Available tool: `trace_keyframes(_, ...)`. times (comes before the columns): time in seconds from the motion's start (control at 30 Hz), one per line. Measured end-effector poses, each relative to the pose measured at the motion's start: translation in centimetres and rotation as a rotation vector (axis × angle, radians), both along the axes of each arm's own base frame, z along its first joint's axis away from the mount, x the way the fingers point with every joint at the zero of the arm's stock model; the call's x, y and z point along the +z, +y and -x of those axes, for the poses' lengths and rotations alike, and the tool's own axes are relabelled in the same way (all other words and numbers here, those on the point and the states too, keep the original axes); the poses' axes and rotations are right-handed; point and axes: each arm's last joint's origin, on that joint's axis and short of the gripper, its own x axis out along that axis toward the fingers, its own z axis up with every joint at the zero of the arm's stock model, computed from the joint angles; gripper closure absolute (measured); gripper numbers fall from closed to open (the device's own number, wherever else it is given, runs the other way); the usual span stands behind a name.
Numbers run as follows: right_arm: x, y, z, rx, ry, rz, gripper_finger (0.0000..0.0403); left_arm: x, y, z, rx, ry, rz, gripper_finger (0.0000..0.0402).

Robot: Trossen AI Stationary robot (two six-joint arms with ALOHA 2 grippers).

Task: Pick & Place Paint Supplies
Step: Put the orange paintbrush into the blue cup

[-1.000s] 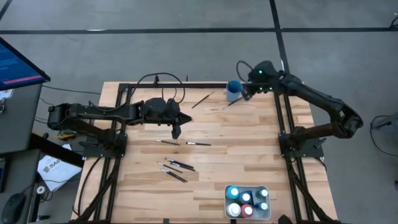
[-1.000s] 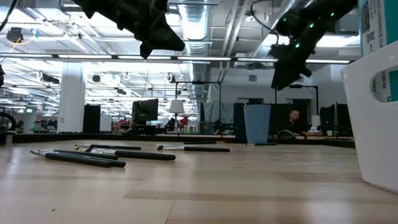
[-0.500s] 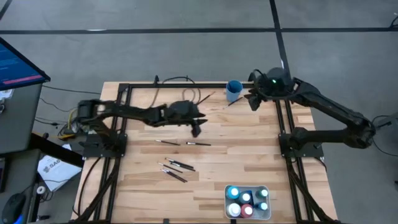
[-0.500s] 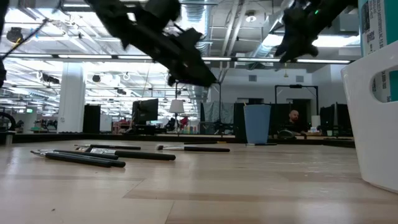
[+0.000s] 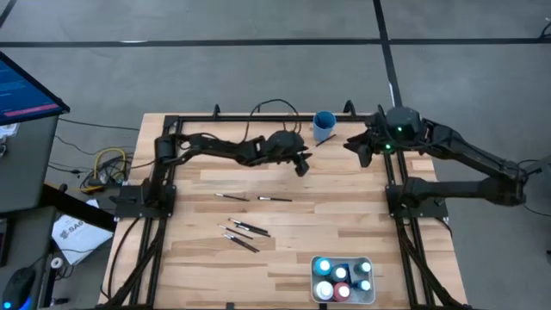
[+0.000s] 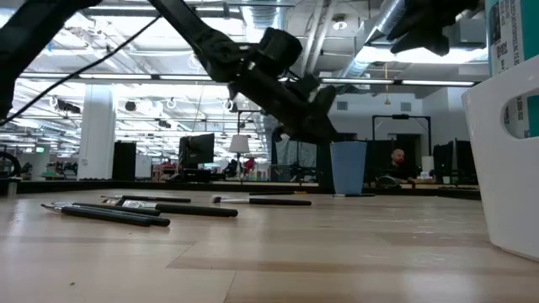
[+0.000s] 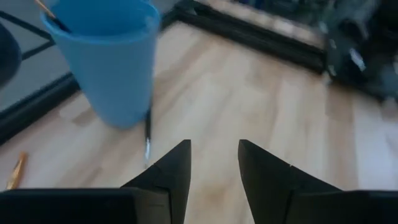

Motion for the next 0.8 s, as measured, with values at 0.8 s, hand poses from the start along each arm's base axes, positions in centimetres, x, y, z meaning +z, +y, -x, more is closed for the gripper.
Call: trace_keyframes(0.8, 0.2, 0.9, -0.1, 0.064, -0.008, 0.017, 0.0283, -0.5, 1.7, -0.7, 0.226, 0.090, 0.355, 0.0313)
